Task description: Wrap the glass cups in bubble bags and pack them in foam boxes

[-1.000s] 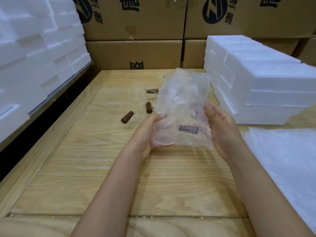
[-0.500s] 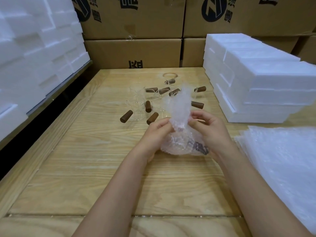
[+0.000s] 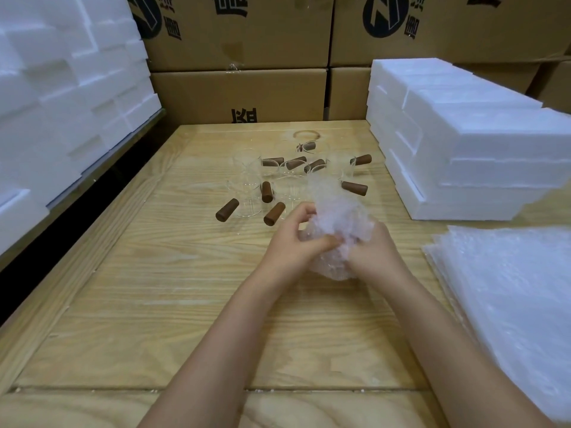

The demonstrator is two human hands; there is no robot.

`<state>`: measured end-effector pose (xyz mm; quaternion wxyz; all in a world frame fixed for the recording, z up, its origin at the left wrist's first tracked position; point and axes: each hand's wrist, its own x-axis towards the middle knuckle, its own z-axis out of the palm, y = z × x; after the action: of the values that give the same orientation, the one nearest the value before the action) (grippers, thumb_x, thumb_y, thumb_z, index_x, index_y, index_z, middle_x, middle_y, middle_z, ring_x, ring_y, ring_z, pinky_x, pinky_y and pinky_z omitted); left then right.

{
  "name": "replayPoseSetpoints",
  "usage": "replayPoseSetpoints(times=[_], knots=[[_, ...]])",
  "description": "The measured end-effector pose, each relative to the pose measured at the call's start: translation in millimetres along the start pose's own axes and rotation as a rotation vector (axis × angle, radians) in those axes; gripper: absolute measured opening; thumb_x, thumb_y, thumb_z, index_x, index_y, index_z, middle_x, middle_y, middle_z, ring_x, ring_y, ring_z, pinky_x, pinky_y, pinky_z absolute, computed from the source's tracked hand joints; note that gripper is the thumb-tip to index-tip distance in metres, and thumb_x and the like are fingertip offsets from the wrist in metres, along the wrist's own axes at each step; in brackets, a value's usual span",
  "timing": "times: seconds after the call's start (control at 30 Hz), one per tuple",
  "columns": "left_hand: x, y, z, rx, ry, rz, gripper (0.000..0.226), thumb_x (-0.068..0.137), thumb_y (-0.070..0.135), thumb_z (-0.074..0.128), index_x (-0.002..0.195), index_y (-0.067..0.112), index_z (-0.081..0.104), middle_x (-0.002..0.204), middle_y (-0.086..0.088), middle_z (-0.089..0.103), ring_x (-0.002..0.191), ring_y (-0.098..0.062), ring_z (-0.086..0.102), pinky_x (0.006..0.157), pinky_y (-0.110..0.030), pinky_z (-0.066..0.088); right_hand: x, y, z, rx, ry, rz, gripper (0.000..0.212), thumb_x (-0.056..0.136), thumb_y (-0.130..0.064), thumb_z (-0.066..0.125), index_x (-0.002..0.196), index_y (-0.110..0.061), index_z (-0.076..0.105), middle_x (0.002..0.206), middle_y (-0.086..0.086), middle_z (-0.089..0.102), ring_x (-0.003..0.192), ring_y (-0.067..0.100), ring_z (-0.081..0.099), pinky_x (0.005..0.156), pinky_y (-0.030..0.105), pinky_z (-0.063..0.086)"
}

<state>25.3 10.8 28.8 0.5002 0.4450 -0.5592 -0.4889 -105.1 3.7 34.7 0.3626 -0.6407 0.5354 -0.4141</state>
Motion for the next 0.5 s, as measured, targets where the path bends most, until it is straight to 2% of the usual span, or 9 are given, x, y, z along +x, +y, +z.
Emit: replayPoseSetpoints(times=[0.03, 0.1, 0.13, 0.2, 0.23, 0.27, 0.33, 0.4, 0.5], knots=[[1, -1, -2, 0.028, 0.052, -0.002, 0.042, 0.068, 0.012, 0.068, 0.11, 0.013, 0.061, 0.105, -0.007, 0.07, 0.09, -0.022, 0.069, 0.077, -0.04, 0.057, 0, -3, -2, 0.074, -0.05, -0.042, 0.029, 0.08, -0.004, 0.06, 0.074, -0.032, 0.065, 0.068, -0.019, 0.069, 0.064, -0.004, 0.063, 0.051, 0.011, 0.044], [4, -3, -4, 0.078, 0.117, -0.022, 0.036, 0.077, -0.001, 0.058, 0.105, 0.022, 0.063, 0.104, -0.007, 0.07, 0.091, -0.027, 0.068, 0.078, -0.047, 0.055, 1, -4, -5, 0.364, -0.173, -0.078, 0.037, 0.074, -0.003, 0.053, 0.086, -0.032, 0.071, 0.08, -0.011, 0.073, 0.077, 0.005, 0.068, 0.059, 0.015, 0.049], [5, -5, -4, 0.095, 0.14, -0.03, 0.041, 0.081, -0.007, 0.051, 0.103, 0.025, 0.064, 0.102, -0.006, 0.071, 0.091, -0.028, 0.068, 0.078, -0.048, 0.055, 3, -3, -5, 0.491, -0.215, -0.072, 0.036, 0.073, -0.006, 0.051, 0.089, -0.029, 0.074, 0.085, -0.007, 0.074, 0.082, 0.009, 0.069, 0.064, 0.019, 0.052], [7, -9, -4, 0.11, 0.189, -0.03, 0.039, 0.086, -0.009, 0.044, 0.101, 0.02, 0.064, 0.098, -0.005, 0.071, 0.088, -0.024, 0.068, 0.074, -0.038, 0.056, 3, -5, -2, 0.572, -0.209, -0.073, 0.022, 0.08, -0.016, 0.056, 0.089, -0.019, 0.076, 0.096, -0.005, 0.073, 0.094, 0.009, 0.067, 0.077, 0.024, 0.053], [9, -11, -3, 0.111, 0.213, -0.028, 0.031, 0.088, -0.008, 0.045, 0.097, 0.016, 0.063, 0.091, -0.003, 0.071, 0.081, -0.02, 0.068, 0.067, -0.031, 0.055, 2, -5, 0, 0.565, -0.161, -0.07, 0.017, 0.085, -0.019, 0.059, 0.083, -0.017, 0.076, 0.1, -0.01, 0.072, 0.096, 0.003, 0.065, 0.079, 0.021, 0.052], [10, -13, -2, 0.101, 0.235, -0.033, 0.025, 0.088, -0.006, 0.048, 0.09, 0.015, 0.061, 0.083, 0.001, 0.068, 0.073, -0.016, 0.064, 0.06, -0.026, 0.051, 2, -4, 2, 0.528, -0.104, -0.073, 0.021, 0.089, -0.019, 0.061, 0.074, -0.02, 0.075, 0.1, -0.017, 0.069, 0.092, -0.004, 0.064, 0.074, 0.016, 0.051], [12, -14, -3, 0.052, 0.268, -0.049, 0.025, 0.085, -0.008, 0.052, 0.078, 0.016, 0.056, 0.069, 0.007, 0.062, 0.064, -0.012, 0.055, 0.053, -0.024, 0.044, 2, -1, 7, 0.344, 0.017, -0.093, 0.028, 0.088, -0.015, 0.062, 0.065, -0.028, 0.07, 0.107, -0.019, 0.059, 0.09, -0.002, 0.06, 0.067, 0.018, 0.049], [12, -12, -5, 0.018, 0.261, -0.039, 0.029, 0.082, -0.013, 0.052, 0.079, 0.016, 0.056, 0.067, 0.007, 0.062, 0.063, -0.012, 0.056, 0.054, -0.024, 0.045, 3, 3, 8, 0.108, 0.093, -0.128, 0.027, 0.079, -0.01, 0.065, 0.084, -0.037, 0.06, 0.114, -0.014, 0.047, 0.1, 0.006, 0.055, 0.077, 0.027, 0.05], [8, -7, -4, -0.031, 0.197, 0.002, 0.024, 0.073, -0.01, 0.054, 0.088, 0.007, 0.061, 0.082, 0.004, 0.066, 0.073, -0.011, 0.062, 0.06, -0.026, 0.05, 7, 8, 4, 0.062, 0.066, -0.017, 0.051, 0.076, -0.01, 0.066, 0.113, -0.038, 0.044, 0.118, -0.01, 0.049, 0.1, 0.013, 0.056, 0.076, 0.033, 0.049]])
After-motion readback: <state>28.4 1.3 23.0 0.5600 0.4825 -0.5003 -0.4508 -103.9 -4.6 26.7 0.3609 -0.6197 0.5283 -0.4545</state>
